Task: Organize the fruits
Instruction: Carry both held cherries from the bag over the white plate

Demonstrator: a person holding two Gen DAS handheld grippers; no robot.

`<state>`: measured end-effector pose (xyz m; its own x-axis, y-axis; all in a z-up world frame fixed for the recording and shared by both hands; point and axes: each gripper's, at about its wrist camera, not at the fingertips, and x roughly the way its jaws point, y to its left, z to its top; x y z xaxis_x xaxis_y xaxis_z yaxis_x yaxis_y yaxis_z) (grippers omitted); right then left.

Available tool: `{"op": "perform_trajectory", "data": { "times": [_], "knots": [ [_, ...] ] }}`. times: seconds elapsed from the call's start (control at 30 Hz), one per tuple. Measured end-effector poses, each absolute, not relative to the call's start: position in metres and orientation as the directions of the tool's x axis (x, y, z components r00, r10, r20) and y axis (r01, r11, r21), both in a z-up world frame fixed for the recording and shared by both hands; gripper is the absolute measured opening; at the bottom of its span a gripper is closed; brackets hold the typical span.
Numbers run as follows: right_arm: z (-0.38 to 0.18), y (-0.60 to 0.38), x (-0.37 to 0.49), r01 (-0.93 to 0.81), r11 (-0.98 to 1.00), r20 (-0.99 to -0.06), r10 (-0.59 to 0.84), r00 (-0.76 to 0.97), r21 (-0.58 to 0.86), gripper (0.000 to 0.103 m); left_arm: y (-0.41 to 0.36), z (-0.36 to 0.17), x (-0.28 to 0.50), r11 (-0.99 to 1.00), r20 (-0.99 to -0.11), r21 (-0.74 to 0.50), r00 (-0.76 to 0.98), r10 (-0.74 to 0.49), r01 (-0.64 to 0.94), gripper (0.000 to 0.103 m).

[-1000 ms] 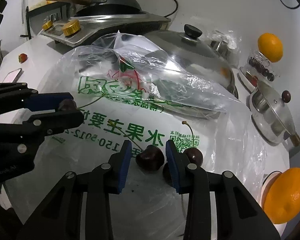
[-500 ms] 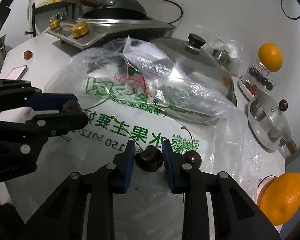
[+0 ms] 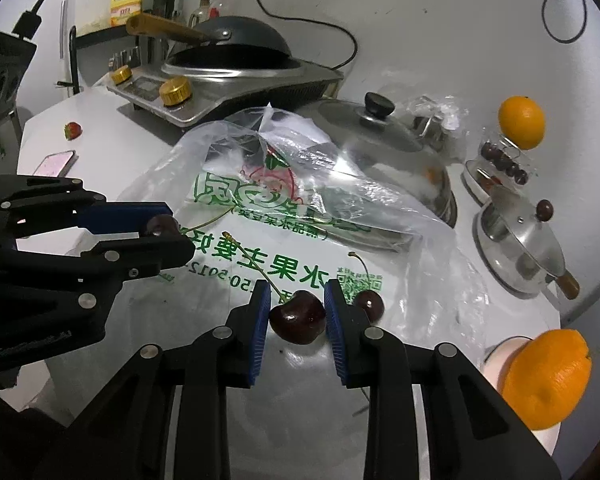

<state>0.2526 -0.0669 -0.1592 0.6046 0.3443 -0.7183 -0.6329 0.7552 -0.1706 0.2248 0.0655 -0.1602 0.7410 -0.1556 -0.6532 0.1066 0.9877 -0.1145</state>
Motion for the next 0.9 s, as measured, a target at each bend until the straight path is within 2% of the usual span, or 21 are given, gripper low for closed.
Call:
{"op": "perform_trajectory", "data": {
  "times": [0.9],
  "knots": [
    [-0.131, -0.142, 0.214, -0.553, 0.821, -0.662, 0.336, 0.670, -0.143, 0.030, 0.010, -0.132, 0.200, 0.985, -0.629, -0.062, 0.760, -0.162, 0.159, 0.028]
  ]
}}
